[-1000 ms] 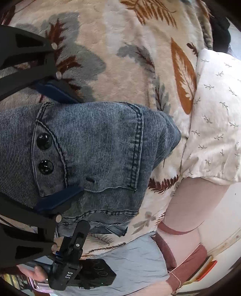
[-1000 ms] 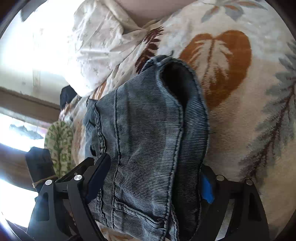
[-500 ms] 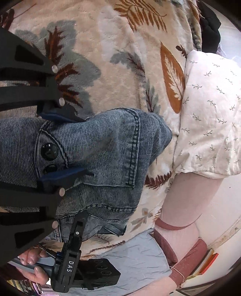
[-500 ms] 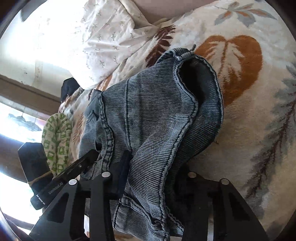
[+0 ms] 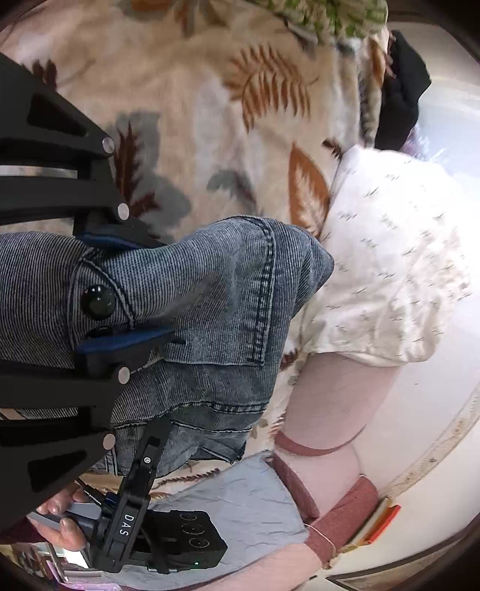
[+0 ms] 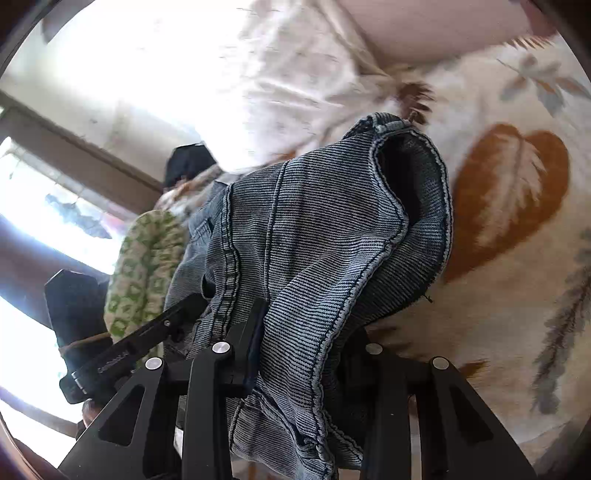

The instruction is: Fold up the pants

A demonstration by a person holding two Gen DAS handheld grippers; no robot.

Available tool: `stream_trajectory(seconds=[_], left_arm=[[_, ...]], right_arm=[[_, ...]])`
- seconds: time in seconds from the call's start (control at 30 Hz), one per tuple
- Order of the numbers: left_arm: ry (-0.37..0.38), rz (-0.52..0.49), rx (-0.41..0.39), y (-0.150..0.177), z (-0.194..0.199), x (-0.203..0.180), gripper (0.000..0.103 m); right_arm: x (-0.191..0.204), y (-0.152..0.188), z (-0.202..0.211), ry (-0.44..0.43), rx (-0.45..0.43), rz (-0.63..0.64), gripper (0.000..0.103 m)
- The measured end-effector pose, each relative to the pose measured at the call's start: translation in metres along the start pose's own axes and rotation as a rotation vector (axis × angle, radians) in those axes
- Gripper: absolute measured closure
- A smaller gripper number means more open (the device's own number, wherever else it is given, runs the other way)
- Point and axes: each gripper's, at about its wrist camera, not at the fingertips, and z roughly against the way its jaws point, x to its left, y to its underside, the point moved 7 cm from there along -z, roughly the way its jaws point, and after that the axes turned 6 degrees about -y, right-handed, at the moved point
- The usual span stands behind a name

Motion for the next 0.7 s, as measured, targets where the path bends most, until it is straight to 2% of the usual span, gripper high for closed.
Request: stream_trajectory(seconds=[0.3, 0.5, 0.7], left_arm=[[-0.115, -0.051, -0.125, -0.003, 0.061, 0.015, 0.063], [-0.138, -0.065, -0.137, -0.008, 0.062, 0.030, 0.063], [-0.174, -0.082, -0.131, -0.012, 0.046, 0.040, 0.063]], right_arm=[[0.060, 0.005, -0.002, -0.072, -0.035, 0.109, 0.072], [0.076, 0.008, -0.011, -0.058, -0.060, 0.128, 0.072], [0.073, 0.008, -0.028, -0.034, -0.060, 0.125, 0.072]])
